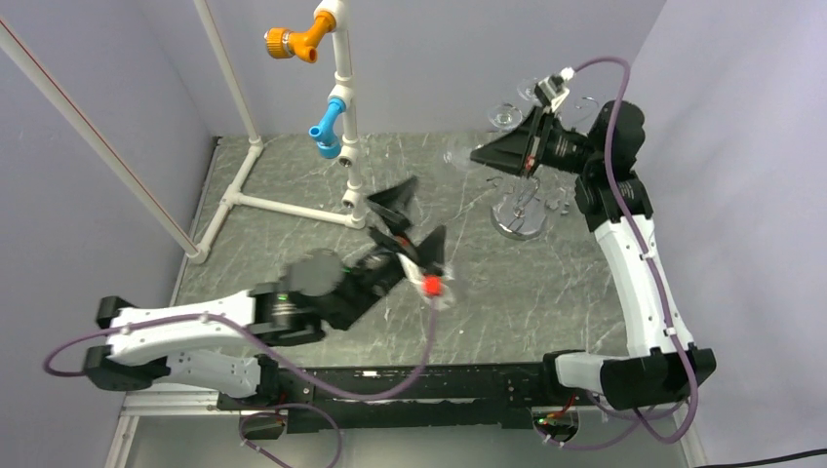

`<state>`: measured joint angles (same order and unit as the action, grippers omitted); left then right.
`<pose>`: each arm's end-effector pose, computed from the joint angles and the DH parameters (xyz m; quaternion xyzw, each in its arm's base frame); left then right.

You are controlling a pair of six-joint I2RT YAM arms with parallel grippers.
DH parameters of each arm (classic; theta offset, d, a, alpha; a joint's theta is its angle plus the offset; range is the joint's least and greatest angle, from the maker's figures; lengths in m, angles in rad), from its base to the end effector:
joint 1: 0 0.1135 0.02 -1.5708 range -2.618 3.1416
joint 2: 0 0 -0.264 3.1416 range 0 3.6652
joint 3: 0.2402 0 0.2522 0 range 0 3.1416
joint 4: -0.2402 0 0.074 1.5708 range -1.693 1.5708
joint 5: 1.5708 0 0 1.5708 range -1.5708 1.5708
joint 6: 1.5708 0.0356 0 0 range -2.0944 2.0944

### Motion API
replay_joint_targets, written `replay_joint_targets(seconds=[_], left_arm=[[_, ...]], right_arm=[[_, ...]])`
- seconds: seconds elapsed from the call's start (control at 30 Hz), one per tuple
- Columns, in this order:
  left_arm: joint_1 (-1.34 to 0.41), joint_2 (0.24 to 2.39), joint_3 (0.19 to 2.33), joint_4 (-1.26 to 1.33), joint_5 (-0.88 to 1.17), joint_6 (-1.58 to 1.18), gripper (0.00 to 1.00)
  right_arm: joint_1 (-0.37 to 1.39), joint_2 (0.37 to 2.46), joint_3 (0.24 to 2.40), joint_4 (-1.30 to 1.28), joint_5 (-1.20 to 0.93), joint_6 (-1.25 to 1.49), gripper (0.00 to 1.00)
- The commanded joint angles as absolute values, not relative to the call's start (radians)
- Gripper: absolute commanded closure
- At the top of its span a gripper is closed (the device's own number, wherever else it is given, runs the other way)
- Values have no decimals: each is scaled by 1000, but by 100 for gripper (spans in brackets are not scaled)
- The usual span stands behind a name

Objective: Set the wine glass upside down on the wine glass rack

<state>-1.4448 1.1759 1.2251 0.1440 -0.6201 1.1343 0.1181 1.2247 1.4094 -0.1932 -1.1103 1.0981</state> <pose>0.0533 -0.2565 0.4489 0.5161 0.3943 0.0779 0.7563 0.2445 0.0611 0.4650 -0.0434 0.7071 0.6490 0.2773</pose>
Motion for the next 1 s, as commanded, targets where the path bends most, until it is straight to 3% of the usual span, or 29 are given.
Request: replay_joint_targets(seconds=[0.0,0.23,0.4,0.6,0.97], left_arm=[[-1450,1024,1339,18,-589,673,1],[-1449,891,1211,55,-688,481,0],[-1448,854,1132,86,-725,407,0],[-1448,835,1098,63,-753,354,1],[-1448,824,1059,53,-775,305,1]], right_arm=[[102,1281,1591,131,-1170,1250,100],[-44,1505,1990,270,-1162,1316,100],[-236,1705,2347,74,-1041,1156,100],[-397,1828,2427,-103,-919,1010,100],[-415,1938,2384,-171,-856,948,100]])
